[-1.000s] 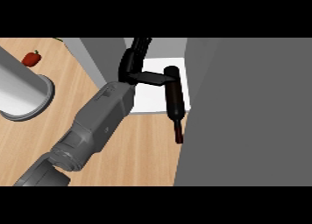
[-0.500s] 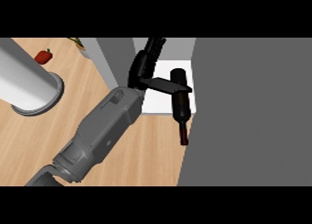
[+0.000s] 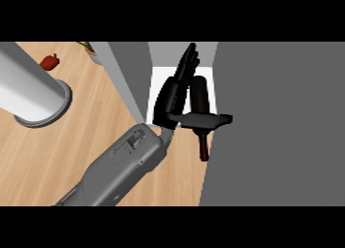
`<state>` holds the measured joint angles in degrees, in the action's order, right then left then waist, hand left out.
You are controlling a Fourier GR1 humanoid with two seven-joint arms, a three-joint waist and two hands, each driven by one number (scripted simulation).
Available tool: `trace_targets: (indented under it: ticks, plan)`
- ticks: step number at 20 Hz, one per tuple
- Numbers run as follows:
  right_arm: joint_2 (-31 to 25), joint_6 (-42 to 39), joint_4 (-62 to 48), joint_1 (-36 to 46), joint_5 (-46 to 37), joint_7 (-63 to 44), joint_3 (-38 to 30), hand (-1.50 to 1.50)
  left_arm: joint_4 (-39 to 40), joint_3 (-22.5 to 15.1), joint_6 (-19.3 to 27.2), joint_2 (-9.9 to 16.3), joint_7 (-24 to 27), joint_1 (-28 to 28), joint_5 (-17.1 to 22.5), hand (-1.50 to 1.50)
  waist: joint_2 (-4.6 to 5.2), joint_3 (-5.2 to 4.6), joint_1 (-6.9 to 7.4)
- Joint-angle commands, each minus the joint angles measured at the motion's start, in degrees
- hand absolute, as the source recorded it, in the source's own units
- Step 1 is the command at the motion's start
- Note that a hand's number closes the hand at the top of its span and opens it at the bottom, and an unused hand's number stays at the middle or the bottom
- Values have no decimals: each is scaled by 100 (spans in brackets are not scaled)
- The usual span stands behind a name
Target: Pick up the wine, place it into the cabinet and close the cabinet
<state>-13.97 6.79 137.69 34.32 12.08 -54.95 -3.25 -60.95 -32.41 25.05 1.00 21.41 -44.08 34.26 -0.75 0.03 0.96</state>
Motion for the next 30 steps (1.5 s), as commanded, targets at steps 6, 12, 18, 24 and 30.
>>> trace_targets:
  ticks: [6, 12, 18, 24, 30]
  plan:
    - [-32, 105, 450, -31, 8, -315, 235, -150, -2400, -1020, 1561, -91, -362, 1452, -164, -150, 20, -4, -61]
    - [83, 147, 511, -303, -175, -78, 361, -150, -3596, -1403, 1924, 112, -500, 2295, -545, 150, 38, -3, -61]
    - [30, 241, 488, -224, -472, -133, 570, -150, -4514, -1959, 1422, 869, -251, 3591, -639, 150, 54, -8, -76]
    - [156, -63, 178, -7, 406, -83, 744, 150, -5284, -1737, 733, 1748, -154, 4149, -384, 150, 71, -11, -31]
    - [403, -130, 245, 215, 487, -55, 1358, 150, -6158, -1244, 77, 2868, -133, 4712, -64, 150, 54, -14, 19]
